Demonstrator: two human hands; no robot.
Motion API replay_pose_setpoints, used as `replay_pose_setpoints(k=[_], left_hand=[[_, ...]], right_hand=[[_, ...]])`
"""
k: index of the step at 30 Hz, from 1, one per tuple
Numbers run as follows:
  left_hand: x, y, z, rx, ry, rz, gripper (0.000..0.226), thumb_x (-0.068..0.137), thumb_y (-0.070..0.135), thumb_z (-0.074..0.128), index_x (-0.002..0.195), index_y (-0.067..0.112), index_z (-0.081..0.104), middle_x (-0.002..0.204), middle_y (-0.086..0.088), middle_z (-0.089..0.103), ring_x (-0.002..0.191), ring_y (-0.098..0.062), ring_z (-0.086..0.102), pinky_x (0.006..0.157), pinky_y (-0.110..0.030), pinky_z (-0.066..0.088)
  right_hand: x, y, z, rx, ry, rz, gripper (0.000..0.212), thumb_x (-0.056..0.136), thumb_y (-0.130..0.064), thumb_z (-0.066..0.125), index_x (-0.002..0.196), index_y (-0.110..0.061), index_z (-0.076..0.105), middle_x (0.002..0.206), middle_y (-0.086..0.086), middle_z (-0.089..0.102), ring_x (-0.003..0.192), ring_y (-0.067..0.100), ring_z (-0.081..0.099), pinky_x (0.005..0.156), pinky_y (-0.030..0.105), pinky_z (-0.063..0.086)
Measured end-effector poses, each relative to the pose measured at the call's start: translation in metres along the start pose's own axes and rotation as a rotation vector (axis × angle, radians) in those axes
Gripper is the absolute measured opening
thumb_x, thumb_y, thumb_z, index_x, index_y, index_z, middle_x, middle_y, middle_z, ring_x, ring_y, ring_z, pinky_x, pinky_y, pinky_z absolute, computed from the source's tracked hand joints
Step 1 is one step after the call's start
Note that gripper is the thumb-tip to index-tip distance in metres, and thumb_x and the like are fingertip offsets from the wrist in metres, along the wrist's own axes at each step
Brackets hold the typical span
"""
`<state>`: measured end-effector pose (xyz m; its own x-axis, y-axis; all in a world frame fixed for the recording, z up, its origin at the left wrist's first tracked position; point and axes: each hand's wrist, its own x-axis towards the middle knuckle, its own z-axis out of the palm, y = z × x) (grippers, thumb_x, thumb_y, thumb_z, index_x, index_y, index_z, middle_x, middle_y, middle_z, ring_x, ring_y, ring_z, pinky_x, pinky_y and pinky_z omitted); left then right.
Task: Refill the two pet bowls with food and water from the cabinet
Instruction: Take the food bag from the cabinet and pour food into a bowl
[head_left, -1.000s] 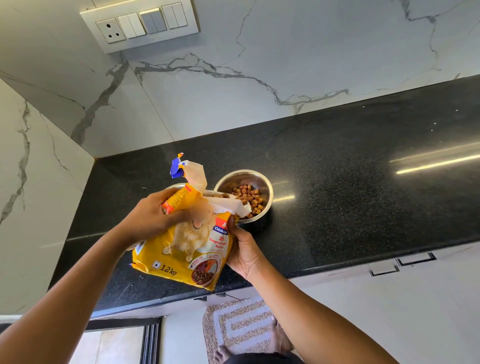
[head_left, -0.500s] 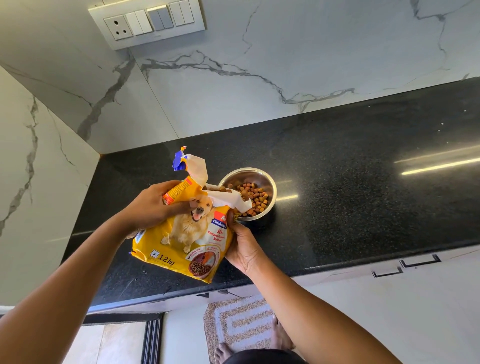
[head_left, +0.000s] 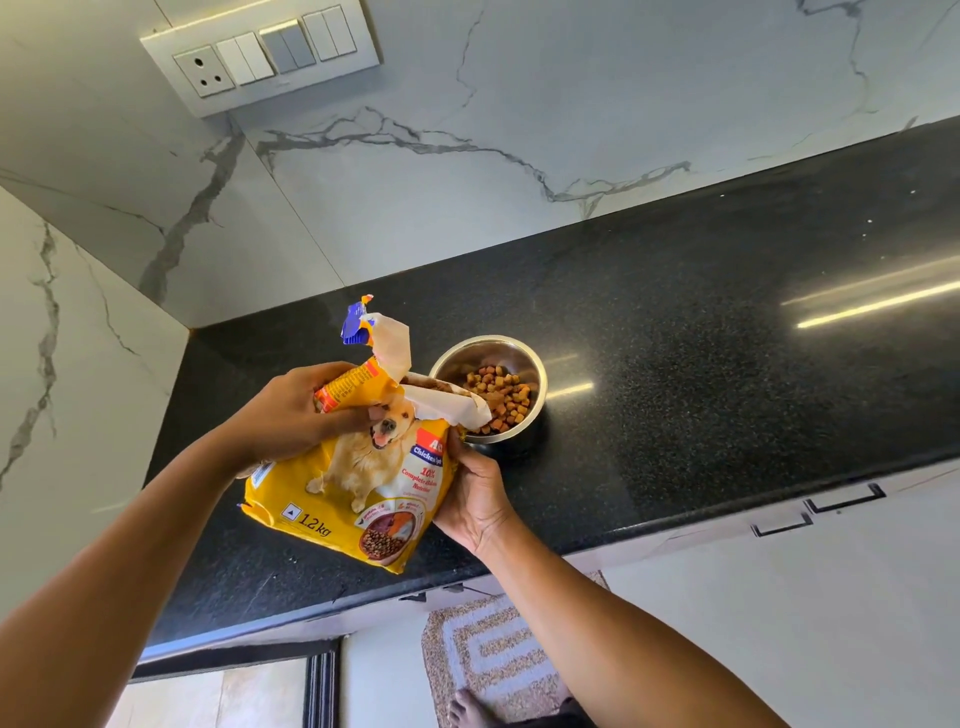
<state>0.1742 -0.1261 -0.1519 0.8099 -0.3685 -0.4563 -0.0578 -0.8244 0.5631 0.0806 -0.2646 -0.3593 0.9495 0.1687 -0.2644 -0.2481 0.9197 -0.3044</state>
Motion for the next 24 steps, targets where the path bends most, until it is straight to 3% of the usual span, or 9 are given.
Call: replay_pose_setpoints(k=[2,4,6,8,11,14,20,22,24], left_hand=[[0.001,0.001,-0.002,0.022,0.002,0.000,0.114,0.035,0.095,0.068,0.135,0.042,0.052,0.121,0.011,0.068,0.106,-0.020,0.070,0.097,-0.050,0.057],[0.003,0.000,-0.002,0.039,0.001,0.001,0.119,0.031,0.096,0.066,0.136,0.041,0.052,0.121,0.011,0.069,0.106,-0.019,0.071,0.096,-0.050,0.057],[0.004,0.001,-0.002,0.039,-0.008,0.005,0.109,0.041,0.092,0.070,0.135,0.040,0.052,0.121,0.010,0.068,0.106,-0.020,0.070,0.097,-0.050,0.057],[0.005,0.002,0.000,0.038,-0.009,0.002,0.085,0.061,0.076,0.074,0.134,0.039,0.051,0.123,0.007,0.068,0.107,-0.022,0.070,0.099,-0.051,0.056],[0.008,0.001,-0.001,0.039,-0.011,-0.020,0.078,0.065,0.063,0.071,0.136,0.038,0.051,0.123,0.005,0.069,0.105,-0.022,0.071,0.098,-0.051,0.056],[0.008,-0.001,-0.002,0.023,-0.015,-0.024,0.089,0.059,0.078,0.076,0.136,0.039,0.052,0.119,0.007,0.070,0.103,-0.021,0.072,0.096,-0.050,0.058],[0.008,-0.003,-0.002,-0.019,-0.019,-0.024,0.098,0.045,0.085,0.076,0.131,0.043,0.052,0.118,0.010,0.070,0.102,-0.021,0.072,0.095,-0.051,0.058],[0.007,-0.003,0.000,-0.031,-0.021,-0.022,0.088,0.055,0.079,0.077,0.131,0.042,0.052,0.119,0.008,0.070,0.103,-0.022,0.072,0.096,-0.053,0.057],[0.007,-0.003,-0.001,-0.034,-0.021,-0.025,0.094,0.051,0.082,0.076,0.131,0.041,0.052,0.118,0.008,0.070,0.102,-0.021,0.073,0.095,-0.052,0.058]], right_hand=[[-0.001,0.000,0.004,-0.014,-0.018,-0.025,0.060,0.091,-0.041,0.069,0.144,-0.013,0.060,0.141,0.019,0.063,0.126,0.037,0.062,0.108,0.057,0.050],[0.000,0.001,0.004,-0.010,-0.018,-0.033,0.063,0.090,-0.041,0.071,0.146,-0.013,0.059,0.142,0.019,0.062,0.127,0.038,0.061,0.106,0.057,0.051],[0.003,0.004,0.000,0.014,-0.008,-0.017,0.059,0.096,-0.041,0.061,0.149,-0.014,0.056,0.145,0.020,0.060,0.129,0.038,0.060,0.108,0.058,0.049],[0.006,0.008,-0.006,0.033,0.007,-0.001,0.060,0.101,-0.040,0.051,0.154,-0.012,0.049,0.151,0.022,0.053,0.134,0.040,0.055,0.114,0.061,0.042],[0.008,0.010,-0.008,0.019,0.006,-0.007,0.068,0.100,-0.040,0.057,0.159,-0.011,0.040,0.159,0.024,0.043,0.140,0.043,0.046,0.120,0.066,0.031],[0.007,0.010,-0.006,0.007,0.006,-0.012,0.071,0.097,-0.040,0.062,0.158,-0.011,0.042,0.154,0.023,0.049,0.137,0.042,0.050,0.119,0.065,0.033],[0.004,0.004,-0.004,0.039,0.063,0.013,0.054,0.101,-0.039,0.051,0.148,-0.014,0.056,0.148,0.021,0.056,0.131,0.039,0.058,0.112,0.060,0.043],[0.002,0.002,0.000,0.018,0.064,0.002,0.054,0.100,-0.040,0.054,0.147,-0.014,0.058,0.147,0.020,0.058,0.131,0.038,0.058,0.112,0.060,0.044],[0.001,0.002,0.001,0.009,0.057,0.003,0.051,0.101,-0.040,0.051,0.144,-0.015,0.061,0.145,0.019,0.060,0.130,0.038,0.060,0.111,0.059,0.045]])
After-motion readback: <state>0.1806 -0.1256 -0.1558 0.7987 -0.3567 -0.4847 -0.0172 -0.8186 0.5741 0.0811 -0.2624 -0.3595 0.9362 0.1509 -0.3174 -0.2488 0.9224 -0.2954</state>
